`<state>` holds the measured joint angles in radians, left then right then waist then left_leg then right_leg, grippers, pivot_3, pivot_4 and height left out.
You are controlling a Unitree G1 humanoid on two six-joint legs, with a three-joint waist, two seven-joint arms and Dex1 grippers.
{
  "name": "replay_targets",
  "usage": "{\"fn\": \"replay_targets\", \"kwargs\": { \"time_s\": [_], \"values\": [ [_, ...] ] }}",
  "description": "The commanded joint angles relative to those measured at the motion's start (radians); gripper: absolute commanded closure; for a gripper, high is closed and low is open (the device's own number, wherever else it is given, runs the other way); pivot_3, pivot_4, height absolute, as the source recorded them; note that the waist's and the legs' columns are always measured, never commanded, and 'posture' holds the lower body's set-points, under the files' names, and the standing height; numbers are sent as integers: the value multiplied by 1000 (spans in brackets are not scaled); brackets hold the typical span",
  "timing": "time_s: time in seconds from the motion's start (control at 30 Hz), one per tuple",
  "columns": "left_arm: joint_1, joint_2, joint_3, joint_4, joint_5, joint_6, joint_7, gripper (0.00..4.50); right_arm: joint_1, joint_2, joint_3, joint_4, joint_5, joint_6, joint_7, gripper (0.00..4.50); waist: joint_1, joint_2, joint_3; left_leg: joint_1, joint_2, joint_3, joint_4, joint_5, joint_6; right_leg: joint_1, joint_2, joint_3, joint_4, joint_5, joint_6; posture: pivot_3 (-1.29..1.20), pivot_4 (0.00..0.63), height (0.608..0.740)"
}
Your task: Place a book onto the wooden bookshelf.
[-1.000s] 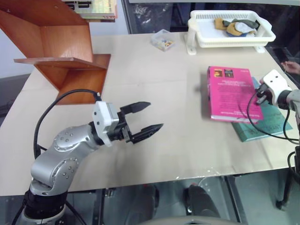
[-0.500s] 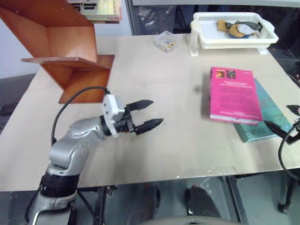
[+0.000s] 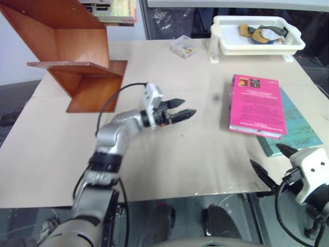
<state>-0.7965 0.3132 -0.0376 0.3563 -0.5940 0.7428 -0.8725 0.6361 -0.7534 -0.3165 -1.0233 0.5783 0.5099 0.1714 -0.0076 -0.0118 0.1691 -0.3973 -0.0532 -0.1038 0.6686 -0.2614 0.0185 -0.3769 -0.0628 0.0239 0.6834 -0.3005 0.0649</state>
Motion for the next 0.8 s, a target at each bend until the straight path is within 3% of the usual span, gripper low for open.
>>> {"fn": "replay_targets", "kwargs": {
  "time_s": [0.03,0.17,0.33,0.53,0.8],
  "values": [
    [-151,-95,56,229,-41,165,66,0,19,-33,105,-24,-55,-97,-107,30,1,-1,0,-1,-2,-2,1,0,0,0,0,-2,0,0,1,0,150,740],
    [-342,-216,169,582,-39,165,158,0,-1,-64,191,-24,-90,-132,-208,30,-10,-3,1,-1,-3,-2,1,1,-1,1,-1,0,1,1,1,0,150,740],
    [-466,-333,307,842,-38,43,303,0,-53,-74,286,-24,-135,-129,-318,30,-6,-5,2,-1,-3,-1,0,2,-4,0,-1,0,-1,0,1,0,150,740],
    [-533,-421,459,946,-64,-37,405,0,-112,-73,388,-24,-176,-118,-410,30,-4,-5,2,-2,-3,-1,0,2,-4,-1,-2,1,-2,1,2,0,150,740],
    [-542,-482,479,971,-1,-47,388,0,-131,-101,400,-24,-181,-124,-467,30,-6,-5,2,-2,-3,0,0,2,-4,-1,-2,1,-2,1,2,0,150,740]
  ]
}}
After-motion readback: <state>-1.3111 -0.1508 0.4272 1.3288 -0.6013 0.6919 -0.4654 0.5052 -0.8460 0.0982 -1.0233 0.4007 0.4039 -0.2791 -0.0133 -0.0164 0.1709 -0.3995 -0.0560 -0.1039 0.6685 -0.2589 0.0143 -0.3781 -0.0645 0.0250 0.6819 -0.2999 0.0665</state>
